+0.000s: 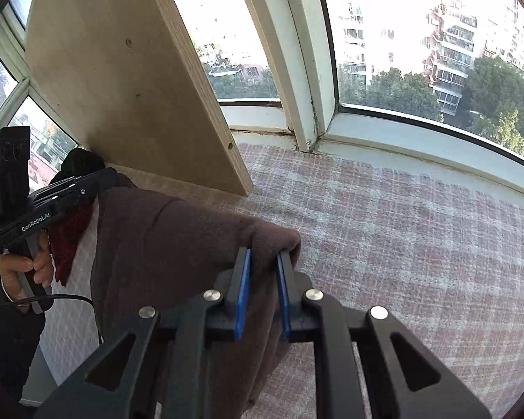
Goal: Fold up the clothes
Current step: 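Grasp the folded bundle with the right gripper while the left gripper grasps its other side, then lift and carry the folded bundle with both grippers toward the wooden board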
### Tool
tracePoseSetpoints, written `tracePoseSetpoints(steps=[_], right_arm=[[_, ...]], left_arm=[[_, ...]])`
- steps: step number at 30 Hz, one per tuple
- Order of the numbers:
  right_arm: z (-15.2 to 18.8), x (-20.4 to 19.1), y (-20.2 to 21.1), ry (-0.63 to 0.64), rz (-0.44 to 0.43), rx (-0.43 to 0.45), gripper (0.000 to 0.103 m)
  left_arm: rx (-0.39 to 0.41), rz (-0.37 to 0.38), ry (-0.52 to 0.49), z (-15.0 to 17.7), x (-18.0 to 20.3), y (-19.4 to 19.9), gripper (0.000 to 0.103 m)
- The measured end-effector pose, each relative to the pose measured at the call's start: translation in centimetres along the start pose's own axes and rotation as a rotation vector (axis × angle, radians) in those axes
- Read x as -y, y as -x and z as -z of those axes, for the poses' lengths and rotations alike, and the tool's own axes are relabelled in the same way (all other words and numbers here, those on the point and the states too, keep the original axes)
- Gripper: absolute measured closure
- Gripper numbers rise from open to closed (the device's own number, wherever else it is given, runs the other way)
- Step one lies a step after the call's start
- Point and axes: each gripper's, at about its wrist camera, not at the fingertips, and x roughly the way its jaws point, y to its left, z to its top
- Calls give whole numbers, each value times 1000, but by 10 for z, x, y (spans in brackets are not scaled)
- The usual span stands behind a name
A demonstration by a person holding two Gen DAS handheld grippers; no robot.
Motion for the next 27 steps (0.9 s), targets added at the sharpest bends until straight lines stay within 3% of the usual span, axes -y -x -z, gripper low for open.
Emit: tracePoseSetpoints(steps=[2,4,7,11,14,19,22,27], right_arm=[[-3,9,-20,-15,12,-46,84],[0,11,-18,-14,17,-27,66],[3,14,0,-13,17,8,57],[23,11,35,-12,39,41,55],[54,-6,44,21,37,16,54],[102,-14,28,-68,-82,-57,51],[110,-8,14,-126,-132,-76,50],[97,7,11,-169,-172,-75,48]], left_arm=[[-9,-4,-12,3,-4,-4,94],[5,-36,-54,7,-6,4,94],[3,-51,-78,8,-15,22,94],[-64,27,-58,36,-16,39,93],[-136,87,-42,73,-7,39,84],[-244,184,52,120,-2,22,74],[-251,239,143,120,-12,14,72],[-228,260,222,106,-27,17,69]])
